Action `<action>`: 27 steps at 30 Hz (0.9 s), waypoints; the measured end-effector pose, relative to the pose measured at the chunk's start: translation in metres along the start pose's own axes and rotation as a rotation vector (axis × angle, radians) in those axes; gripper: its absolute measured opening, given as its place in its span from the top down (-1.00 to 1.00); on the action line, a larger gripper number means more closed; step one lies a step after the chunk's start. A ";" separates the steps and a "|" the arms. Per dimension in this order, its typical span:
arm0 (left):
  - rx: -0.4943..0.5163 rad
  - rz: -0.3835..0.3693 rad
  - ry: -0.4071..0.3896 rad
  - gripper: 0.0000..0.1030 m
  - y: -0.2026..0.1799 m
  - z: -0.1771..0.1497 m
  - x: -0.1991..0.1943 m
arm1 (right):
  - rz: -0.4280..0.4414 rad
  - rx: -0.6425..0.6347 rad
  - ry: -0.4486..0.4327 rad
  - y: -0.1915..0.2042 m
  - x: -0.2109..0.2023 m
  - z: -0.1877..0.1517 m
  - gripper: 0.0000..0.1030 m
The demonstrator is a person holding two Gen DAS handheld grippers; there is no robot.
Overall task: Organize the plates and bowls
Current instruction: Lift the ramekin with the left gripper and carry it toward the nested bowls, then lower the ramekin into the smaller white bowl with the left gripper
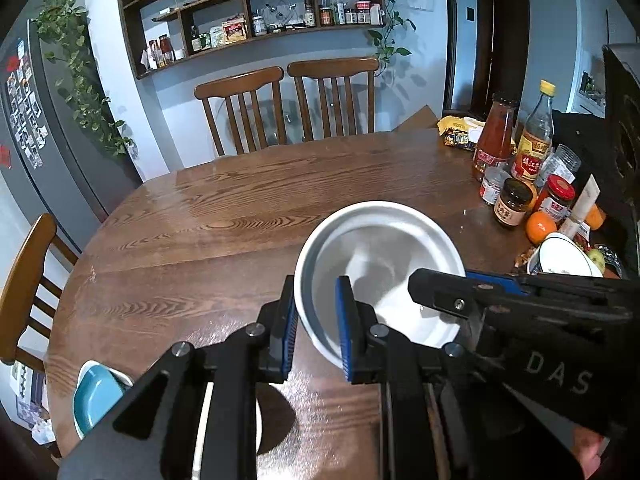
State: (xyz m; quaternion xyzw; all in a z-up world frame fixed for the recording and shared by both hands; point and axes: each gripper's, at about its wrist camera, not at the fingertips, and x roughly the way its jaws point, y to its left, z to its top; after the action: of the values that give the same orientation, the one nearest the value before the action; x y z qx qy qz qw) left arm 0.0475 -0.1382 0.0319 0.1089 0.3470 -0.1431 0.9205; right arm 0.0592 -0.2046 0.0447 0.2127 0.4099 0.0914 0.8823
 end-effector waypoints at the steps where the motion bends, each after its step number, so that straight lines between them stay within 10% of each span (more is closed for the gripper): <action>1: -0.002 0.001 -0.002 0.69 0.001 -0.003 -0.003 | 0.002 -0.003 0.000 0.001 -0.002 -0.004 0.64; 27: -0.018 0.024 0.005 0.69 0.033 -0.050 -0.036 | 0.018 -0.036 0.053 0.040 -0.002 -0.048 0.64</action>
State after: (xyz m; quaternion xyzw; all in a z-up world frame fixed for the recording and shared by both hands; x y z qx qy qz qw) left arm 0.0029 -0.0854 0.0223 0.1050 0.3492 -0.1287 0.9222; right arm 0.0217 -0.1557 0.0368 0.1979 0.4293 0.1124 0.8740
